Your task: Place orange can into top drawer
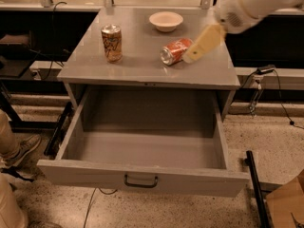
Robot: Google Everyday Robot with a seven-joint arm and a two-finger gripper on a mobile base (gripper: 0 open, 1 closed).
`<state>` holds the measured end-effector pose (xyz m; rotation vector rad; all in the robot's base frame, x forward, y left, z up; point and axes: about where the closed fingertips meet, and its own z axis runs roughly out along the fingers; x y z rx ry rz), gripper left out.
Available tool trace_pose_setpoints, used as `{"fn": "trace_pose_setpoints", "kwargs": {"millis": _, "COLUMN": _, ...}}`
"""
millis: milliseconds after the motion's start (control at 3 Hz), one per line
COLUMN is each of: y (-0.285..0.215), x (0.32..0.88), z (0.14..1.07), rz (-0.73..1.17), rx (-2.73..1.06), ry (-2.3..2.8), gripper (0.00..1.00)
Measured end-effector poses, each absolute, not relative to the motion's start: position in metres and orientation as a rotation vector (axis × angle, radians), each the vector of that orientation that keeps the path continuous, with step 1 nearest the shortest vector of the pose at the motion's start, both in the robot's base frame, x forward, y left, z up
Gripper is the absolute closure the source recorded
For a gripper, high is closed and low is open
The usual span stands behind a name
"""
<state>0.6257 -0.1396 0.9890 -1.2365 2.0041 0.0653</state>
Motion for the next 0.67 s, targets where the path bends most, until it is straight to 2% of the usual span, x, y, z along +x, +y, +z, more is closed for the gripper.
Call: {"fn": "trace_pose_setpoints", "kwargs": {"millis": 667, "y": -0.027, "x": 0.698, "z": 0.977, "rz": 0.214, "rx": -1.259, "ry": 1.886, "gripper": 0.00}}
